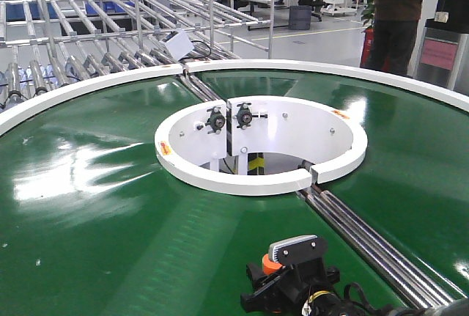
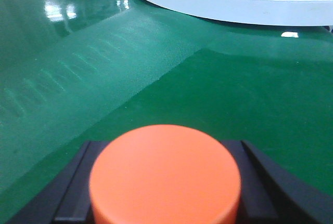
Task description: Grab orange capacitor from left shelf to right conveyor
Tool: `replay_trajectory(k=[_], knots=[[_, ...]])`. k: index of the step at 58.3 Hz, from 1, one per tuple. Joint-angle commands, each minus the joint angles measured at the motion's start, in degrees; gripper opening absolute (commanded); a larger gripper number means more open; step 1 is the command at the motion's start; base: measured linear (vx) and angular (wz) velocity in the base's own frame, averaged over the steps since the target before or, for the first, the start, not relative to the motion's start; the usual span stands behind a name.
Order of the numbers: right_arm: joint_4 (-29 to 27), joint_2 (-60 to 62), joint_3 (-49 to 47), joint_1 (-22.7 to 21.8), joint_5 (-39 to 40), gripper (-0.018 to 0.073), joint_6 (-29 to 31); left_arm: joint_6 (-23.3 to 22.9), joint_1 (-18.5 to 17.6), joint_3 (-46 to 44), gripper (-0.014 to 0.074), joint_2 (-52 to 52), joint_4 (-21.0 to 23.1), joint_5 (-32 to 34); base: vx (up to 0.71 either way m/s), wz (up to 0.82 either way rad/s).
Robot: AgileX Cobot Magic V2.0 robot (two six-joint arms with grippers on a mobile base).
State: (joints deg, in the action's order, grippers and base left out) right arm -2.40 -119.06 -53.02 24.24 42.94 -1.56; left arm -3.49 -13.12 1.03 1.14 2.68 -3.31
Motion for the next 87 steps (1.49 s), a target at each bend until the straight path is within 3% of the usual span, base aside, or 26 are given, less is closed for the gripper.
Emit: replay_trajectory(k=[1,34,41,46,49,54,61,65,71,87], knots=[[0.75,4.13,-1.46,-0.17,4.25,0.0518,0.11,-0.32,-0.44,-1.71,-0.0006,0.29,0.23,4.72,0.0,0.0],[0.75,17.66,-1.46,-0.17,1.51,0.0547,0.11,-0.32,-0.44,-1.71,-0.0006,0.29,0.23,4.72,0.0,0.0],[0.99,23.99,-1.46,-0.17,-4.82,0.0541,0.17,-0.32,-0.44,-1.71,-0.0006,0.29,0.23,4.72,0.0,0.0],[1.17,30.55,-1.46,-0.17,-14.05,0.0515,0.32,-0.32,-0.44,-1.71,-0.0006,0.29,0.23,4.72,0.0,0.0],[1.17,35.19,-1.46,-0.17,-21.14,0.047,1.14,-0.32,-0.44,-1.71,-0.0006,0.29,0.23,4.72,0.0,0.0],[1.17,43.18,-1.46,-0.17,-32.94,0.0322,3.54,-0.32,-0.44,-1.71,-0.0006,0.29,0.23,4.72,0.0,0.0],[1.17,53.31,-1.41,-0.17,-50.01,-0.0001,5.58,-0.32,-0.44,-1.71,-0.0006,0.29,0.23,4.72,0.0,0.0],[1.12,58.55,0.32,-0.17,-56.37,-0.0013,6.76,-0.32,-0.44,-1.71,-0.0006,0.29,0.23,4.72,0.0,0.0],[0.39,66.2,7.97,-0.1,-53.46,-0.0012,7.05,-0.32,-0.44,-1.71,-0.0006,0.29,0.23,4.72,0.0,0.0],[-5.13,82.61,31.77,-0.1,-29.68,-0.001,6.86,-0.32,-0.44,-1.71,-0.0006,0.29,0.23,4.72,0.0,0.0]])
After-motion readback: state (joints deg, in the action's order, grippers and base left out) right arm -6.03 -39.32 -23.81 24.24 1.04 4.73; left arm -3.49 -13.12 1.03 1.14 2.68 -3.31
